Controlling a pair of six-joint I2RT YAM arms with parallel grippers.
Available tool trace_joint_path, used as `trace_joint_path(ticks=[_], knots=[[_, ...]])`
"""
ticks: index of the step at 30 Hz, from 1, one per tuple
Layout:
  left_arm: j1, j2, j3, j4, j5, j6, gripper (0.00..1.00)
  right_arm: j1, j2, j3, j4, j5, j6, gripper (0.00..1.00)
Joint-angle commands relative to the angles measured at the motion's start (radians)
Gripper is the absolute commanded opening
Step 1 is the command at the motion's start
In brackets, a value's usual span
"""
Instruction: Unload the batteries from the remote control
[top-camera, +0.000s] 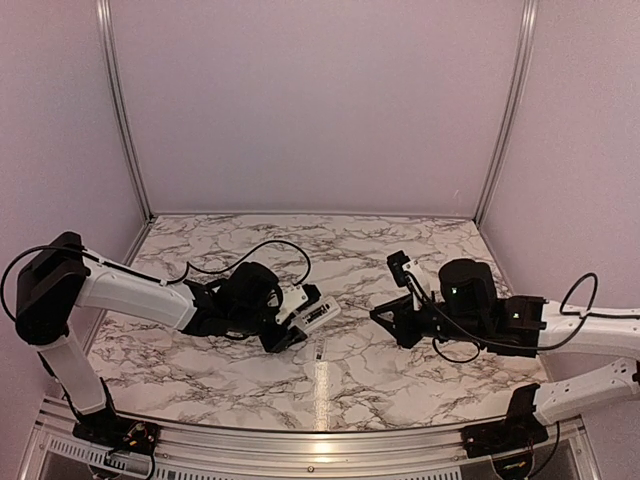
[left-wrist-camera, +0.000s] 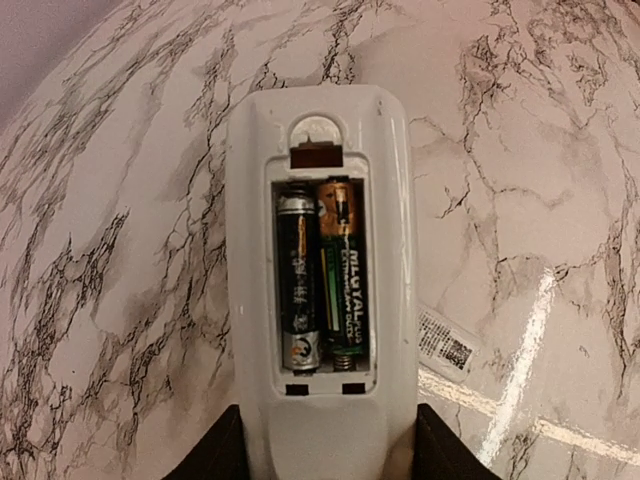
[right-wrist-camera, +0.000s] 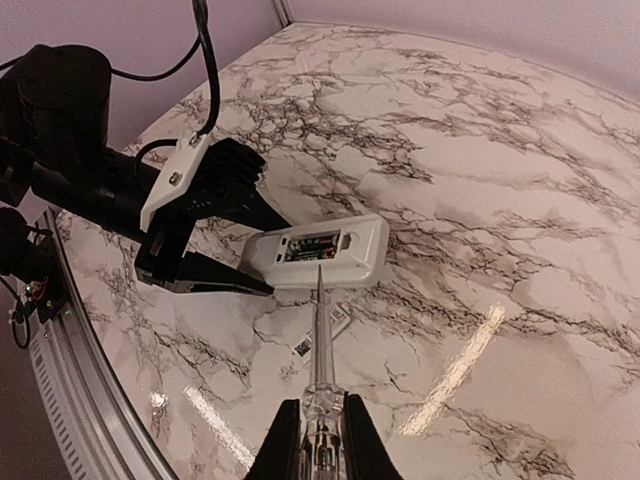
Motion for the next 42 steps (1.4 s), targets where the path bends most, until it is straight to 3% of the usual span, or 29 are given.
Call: trace_joint_path(ticks=[1,13,27,42], knots=[[-0.026,-0.017,-0.018,0.078,-0.002,-0.023,0.00,-0.006,0.094,0.101,-0.101,-0.090,0.005,0.00],[-0.071,0.022,-0.005,0.088,-0.036,-0.005,0.00,-0.025,0.287,0.222,-0.186,-0.103,-0.021,0.00],[-0.106,0.050,0.006,0.102,-0.114,0.007,0.00,-0.092,0.383,0.206,-0.152,-0.162,-0.009,0.00],[-0.109,0.073,0.001,0.116,-0.136,0.021,0.00,-0.094,0.514,0.260,-0.235,-0.181,-0.060,0.00]])
